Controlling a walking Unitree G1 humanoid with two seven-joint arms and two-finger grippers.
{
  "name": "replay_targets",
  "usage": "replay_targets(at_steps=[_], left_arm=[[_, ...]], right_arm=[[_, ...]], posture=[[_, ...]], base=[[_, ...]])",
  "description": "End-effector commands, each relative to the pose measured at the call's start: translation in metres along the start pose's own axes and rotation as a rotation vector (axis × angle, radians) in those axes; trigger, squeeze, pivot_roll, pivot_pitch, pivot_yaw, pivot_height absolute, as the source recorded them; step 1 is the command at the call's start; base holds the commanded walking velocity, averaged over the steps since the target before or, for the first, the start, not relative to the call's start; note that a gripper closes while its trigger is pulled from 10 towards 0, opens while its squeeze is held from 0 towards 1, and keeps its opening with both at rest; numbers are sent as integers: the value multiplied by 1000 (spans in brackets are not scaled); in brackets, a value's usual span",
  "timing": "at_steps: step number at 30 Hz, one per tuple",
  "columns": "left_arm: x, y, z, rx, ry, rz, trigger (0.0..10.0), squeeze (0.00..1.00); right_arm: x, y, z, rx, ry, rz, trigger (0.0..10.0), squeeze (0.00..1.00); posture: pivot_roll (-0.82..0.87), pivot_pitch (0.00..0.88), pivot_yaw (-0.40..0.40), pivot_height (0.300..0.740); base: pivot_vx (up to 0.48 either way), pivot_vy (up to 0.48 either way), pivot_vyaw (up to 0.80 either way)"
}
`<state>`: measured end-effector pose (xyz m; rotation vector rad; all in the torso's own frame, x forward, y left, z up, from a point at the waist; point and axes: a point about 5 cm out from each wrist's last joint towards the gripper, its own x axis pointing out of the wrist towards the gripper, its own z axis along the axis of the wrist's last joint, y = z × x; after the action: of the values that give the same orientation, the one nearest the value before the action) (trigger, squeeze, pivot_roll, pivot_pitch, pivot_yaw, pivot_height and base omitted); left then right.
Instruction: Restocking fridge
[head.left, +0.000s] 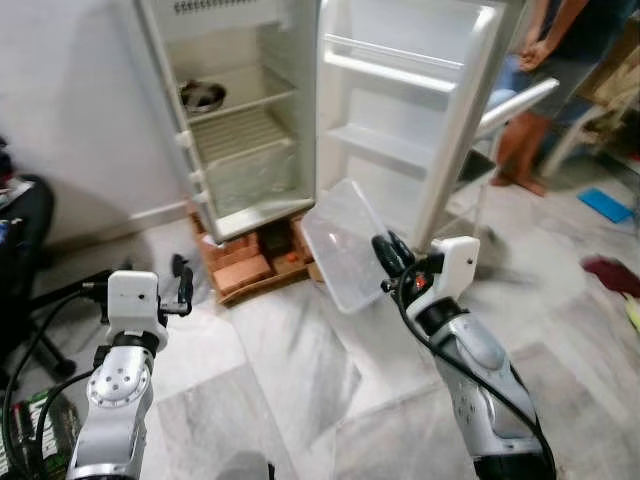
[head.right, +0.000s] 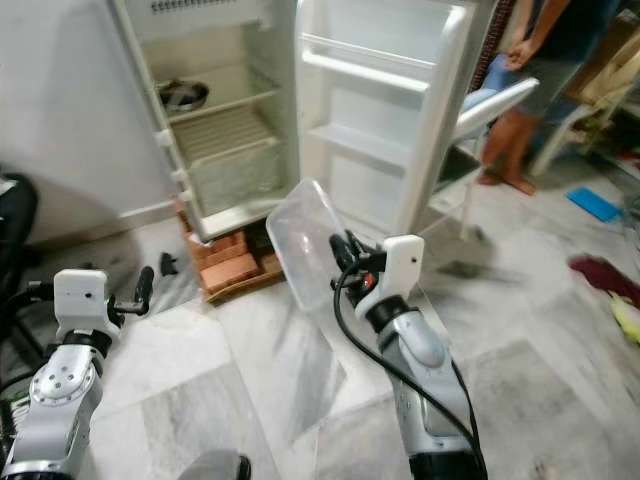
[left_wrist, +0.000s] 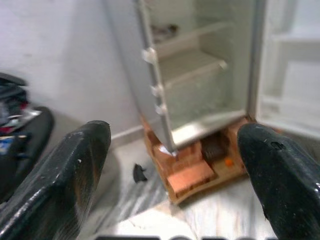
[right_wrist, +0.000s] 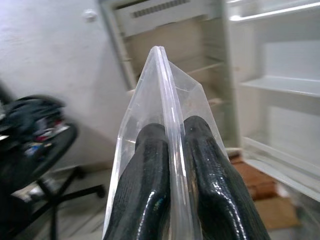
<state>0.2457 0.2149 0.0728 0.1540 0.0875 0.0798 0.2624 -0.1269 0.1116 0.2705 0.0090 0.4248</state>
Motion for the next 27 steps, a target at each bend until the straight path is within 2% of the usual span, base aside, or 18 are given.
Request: replay_targets(at_steps=[1, 4, 9, 17, 27], left_arm=[[-2, -1, -2, -24, 7, -20, 10000, 0], [-2, -3, 0, -35, -1, -35, 10000, 0], [-1, -7, 2, -39, -14, -55, 10000, 0], [-1, -8, 1, -41, -12, -58, 10000, 0], [1, -8, 1, -34, -16, -67, 10000, 0]], right_arm=[[-2, -4, 2, -7, -5, -5, 10000, 0], [0, -3, 2, -6, -2, 0, 10000, 0], [5, 0, 3, -15, 1, 27, 10000, 0], [10, -3, 7, -24, -5, 34, 10000, 0], [10, 5, 3, -48, 3, 79, 10000, 0]], posture=[[24, 13, -20, 740], [25, 14, -23, 740], [22, 13, -27, 740], [23, 10, -32, 740], [21, 10, -30, 740]], base=[[0, 0, 800], [0, 0, 800], [310, 0, 0], [467, 0, 0], [455, 0, 0]])
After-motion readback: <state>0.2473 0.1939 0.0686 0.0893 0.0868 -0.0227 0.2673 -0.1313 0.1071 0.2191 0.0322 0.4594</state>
